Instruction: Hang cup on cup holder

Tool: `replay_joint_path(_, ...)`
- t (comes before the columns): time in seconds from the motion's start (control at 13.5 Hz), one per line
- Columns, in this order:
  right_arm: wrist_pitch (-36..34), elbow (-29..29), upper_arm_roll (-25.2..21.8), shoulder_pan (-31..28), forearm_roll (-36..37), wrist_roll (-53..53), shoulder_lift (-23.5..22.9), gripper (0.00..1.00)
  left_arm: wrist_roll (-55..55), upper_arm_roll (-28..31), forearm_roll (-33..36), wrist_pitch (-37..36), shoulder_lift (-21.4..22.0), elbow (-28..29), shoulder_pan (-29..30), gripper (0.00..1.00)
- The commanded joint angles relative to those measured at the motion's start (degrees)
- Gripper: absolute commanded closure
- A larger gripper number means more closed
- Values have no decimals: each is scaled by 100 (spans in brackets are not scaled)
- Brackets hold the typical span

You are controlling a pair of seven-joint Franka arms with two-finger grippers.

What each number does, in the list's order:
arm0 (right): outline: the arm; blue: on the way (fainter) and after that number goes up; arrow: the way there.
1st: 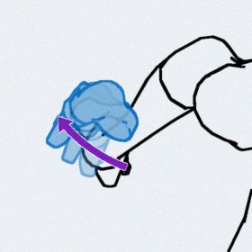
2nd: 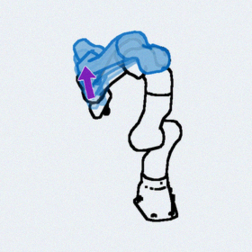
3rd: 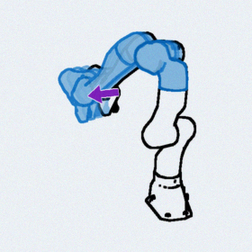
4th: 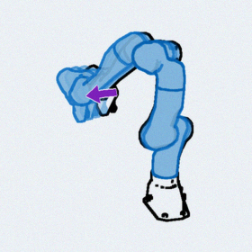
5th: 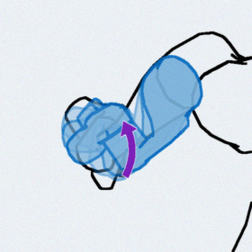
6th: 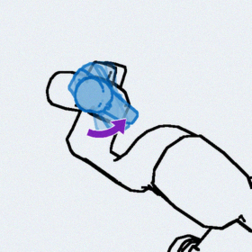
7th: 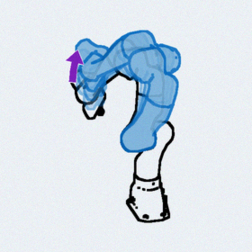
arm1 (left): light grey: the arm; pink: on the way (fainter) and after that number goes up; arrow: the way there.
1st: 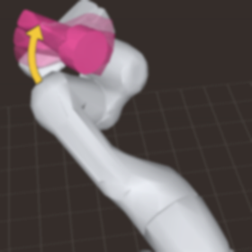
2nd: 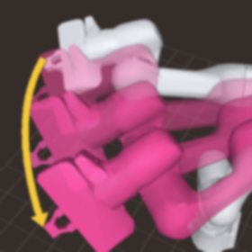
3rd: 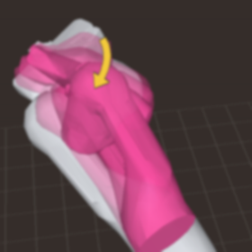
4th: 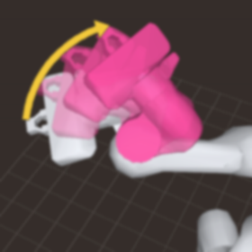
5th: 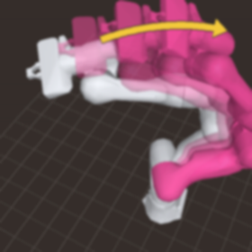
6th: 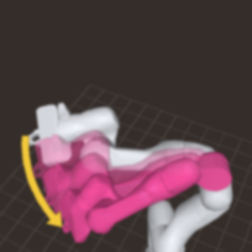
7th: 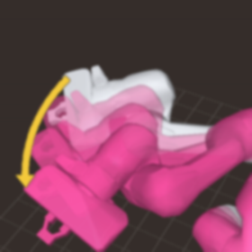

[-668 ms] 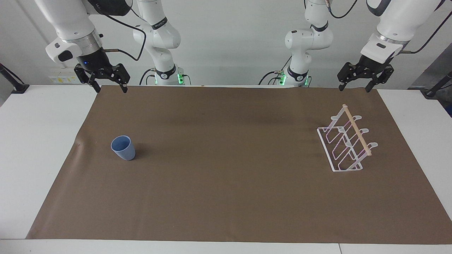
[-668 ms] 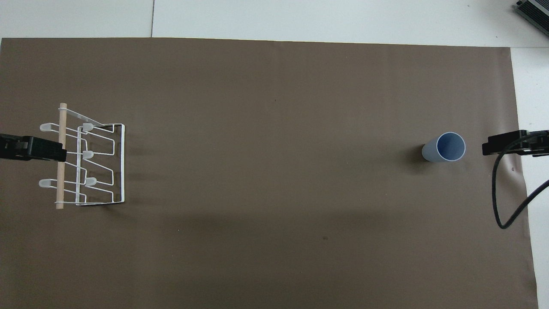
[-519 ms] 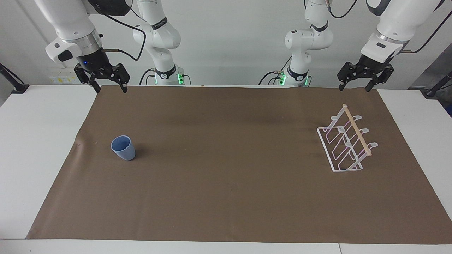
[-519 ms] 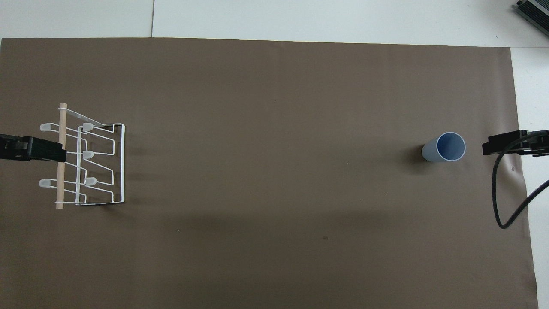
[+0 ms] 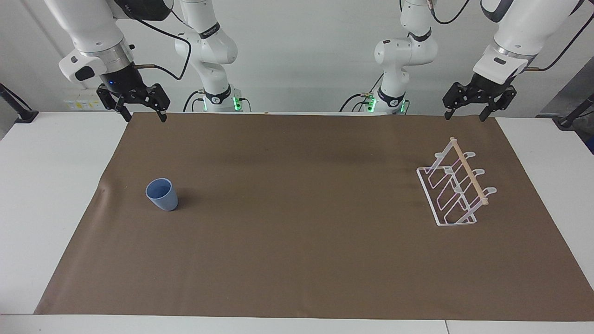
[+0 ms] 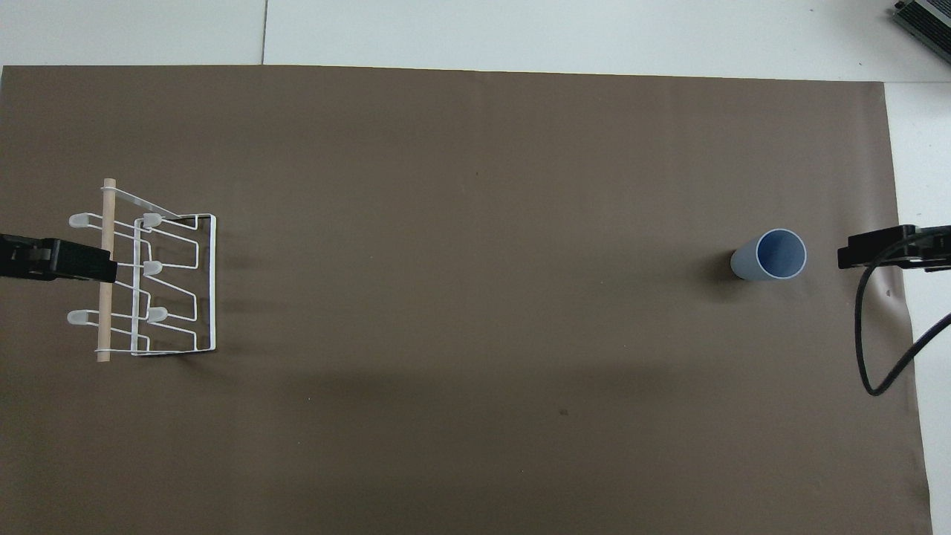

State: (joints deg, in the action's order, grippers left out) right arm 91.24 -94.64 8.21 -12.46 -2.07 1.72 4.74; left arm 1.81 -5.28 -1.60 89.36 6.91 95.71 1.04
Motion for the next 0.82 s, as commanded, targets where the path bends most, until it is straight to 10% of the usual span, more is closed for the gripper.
replay_joint_path(0.0,149,-186,22,-55,-4,170,141,0,-31,28,-69,151,179,229,-7,0)
replay_joint_path(0.74,553,-432,40,6,-4,162,229,0,-40,28,-69,204,241,352,-16,0)
